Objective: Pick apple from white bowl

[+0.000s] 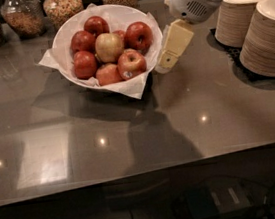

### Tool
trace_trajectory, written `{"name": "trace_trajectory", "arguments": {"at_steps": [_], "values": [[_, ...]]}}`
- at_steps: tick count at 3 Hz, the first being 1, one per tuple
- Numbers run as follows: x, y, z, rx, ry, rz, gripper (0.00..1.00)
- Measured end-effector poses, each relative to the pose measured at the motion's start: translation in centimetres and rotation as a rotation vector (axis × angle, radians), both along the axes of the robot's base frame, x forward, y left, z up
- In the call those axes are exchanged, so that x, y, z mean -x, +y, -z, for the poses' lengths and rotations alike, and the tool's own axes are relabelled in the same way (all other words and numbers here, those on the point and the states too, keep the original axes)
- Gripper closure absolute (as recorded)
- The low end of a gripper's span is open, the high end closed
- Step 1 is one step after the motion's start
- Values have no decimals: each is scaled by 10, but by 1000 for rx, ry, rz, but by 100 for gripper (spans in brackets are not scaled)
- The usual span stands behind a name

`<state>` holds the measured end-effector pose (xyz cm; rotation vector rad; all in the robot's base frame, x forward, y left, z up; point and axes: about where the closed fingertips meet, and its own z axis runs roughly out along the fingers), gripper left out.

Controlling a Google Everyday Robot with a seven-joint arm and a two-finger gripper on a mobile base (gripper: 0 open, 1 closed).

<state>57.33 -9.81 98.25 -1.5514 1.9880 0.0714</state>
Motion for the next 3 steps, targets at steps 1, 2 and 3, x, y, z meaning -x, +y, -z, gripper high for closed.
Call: {"name": "trace_trajectory", "arguments": {"at_steps": [1, 2, 3], "values": [[-33, 44, 0, -20, -3, -2, 0], [-33, 46, 0, -21, -2, -3, 0], [-30, 52, 3, -17, 7, 10, 0]]}}
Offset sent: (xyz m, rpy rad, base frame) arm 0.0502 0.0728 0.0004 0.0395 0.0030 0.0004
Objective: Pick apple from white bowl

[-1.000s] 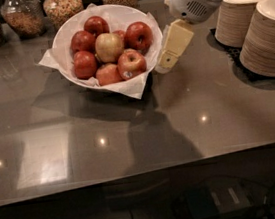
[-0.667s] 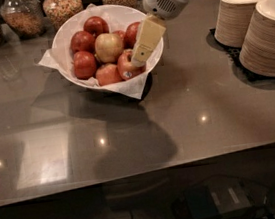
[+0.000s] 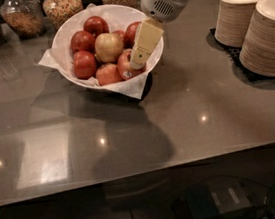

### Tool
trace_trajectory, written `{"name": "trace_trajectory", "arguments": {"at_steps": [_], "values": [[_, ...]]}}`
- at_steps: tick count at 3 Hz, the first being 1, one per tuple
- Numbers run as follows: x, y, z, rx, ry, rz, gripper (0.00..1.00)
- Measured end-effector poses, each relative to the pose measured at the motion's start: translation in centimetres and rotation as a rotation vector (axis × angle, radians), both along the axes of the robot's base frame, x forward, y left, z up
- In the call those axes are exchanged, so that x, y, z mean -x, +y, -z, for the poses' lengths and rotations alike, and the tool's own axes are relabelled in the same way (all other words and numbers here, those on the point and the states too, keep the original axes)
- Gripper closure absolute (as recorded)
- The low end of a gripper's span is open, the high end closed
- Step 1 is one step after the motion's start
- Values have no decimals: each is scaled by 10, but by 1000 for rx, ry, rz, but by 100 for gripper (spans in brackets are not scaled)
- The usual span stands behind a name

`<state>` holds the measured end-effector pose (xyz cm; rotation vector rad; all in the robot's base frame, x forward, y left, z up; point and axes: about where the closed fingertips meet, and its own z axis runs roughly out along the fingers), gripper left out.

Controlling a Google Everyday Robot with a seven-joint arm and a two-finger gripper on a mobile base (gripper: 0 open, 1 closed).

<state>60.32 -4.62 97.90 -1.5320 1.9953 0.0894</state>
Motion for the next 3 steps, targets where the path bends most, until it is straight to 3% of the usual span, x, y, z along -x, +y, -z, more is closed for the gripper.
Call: {"name": "trace_trajectory", "arguments": {"at_steps": [1, 3], "values": [[4, 12, 3, -11, 17, 63, 0], [13, 31, 6, -54, 62, 213, 34]]}}
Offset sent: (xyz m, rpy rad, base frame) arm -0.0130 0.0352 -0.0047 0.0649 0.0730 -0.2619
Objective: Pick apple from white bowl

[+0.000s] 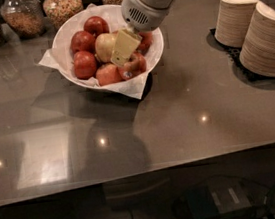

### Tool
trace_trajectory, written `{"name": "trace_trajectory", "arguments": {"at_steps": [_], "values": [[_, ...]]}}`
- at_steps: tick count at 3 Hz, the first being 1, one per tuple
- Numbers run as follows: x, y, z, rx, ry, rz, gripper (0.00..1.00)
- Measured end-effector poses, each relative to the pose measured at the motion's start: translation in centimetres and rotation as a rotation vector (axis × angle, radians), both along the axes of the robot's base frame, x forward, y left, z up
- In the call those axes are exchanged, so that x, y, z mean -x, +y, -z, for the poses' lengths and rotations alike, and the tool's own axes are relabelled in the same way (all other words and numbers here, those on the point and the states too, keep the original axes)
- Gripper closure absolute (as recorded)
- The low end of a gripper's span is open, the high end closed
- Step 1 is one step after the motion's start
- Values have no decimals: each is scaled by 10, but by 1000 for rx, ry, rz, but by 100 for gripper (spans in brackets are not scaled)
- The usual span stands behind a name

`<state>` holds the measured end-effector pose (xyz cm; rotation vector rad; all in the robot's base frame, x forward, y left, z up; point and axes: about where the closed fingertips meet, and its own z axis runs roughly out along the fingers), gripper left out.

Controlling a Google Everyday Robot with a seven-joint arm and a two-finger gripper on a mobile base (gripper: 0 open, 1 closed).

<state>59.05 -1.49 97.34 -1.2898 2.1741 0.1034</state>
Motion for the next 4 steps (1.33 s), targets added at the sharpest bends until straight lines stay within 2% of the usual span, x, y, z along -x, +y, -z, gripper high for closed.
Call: {"name": "trace_trajectory", "arguments": {"at_steps": [1, 3, 4], "values": [[3, 4, 1, -14, 12, 42, 40], [6, 0, 22, -37, 45, 112, 26], [3, -3, 34, -45, 57, 143, 32]]}}
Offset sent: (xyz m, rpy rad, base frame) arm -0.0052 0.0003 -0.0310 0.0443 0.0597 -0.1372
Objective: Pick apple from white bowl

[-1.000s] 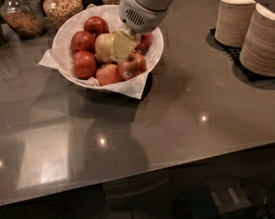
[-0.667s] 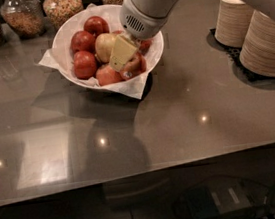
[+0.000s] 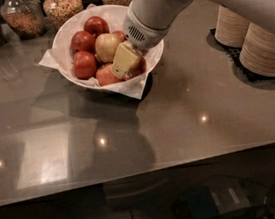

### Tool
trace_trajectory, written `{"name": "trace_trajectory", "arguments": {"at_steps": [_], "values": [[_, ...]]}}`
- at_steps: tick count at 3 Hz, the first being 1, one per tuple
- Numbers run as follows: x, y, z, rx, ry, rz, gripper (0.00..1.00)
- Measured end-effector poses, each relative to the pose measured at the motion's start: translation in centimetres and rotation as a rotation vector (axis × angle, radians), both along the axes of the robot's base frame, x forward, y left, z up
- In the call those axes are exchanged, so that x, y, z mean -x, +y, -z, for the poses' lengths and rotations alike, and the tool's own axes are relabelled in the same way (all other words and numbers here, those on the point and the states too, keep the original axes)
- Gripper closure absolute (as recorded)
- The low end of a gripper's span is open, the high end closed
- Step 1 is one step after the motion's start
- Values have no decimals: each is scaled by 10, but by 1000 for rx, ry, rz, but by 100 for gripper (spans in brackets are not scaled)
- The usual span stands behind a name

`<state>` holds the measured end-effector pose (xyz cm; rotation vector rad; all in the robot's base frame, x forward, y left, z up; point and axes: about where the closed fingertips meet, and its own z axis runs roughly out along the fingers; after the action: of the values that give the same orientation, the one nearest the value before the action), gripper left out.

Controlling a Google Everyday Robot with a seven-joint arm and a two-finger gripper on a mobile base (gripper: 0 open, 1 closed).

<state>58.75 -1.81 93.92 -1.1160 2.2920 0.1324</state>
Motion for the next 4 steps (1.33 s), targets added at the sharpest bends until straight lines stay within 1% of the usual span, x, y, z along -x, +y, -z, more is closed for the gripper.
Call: {"name": "trace_trajectory", "arguments": {"at_steps": [2, 4], "values": [[-17, -7, 20, -13, 7, 60, 32], [-31, -7, 33, -19, 18, 86, 33]]}}
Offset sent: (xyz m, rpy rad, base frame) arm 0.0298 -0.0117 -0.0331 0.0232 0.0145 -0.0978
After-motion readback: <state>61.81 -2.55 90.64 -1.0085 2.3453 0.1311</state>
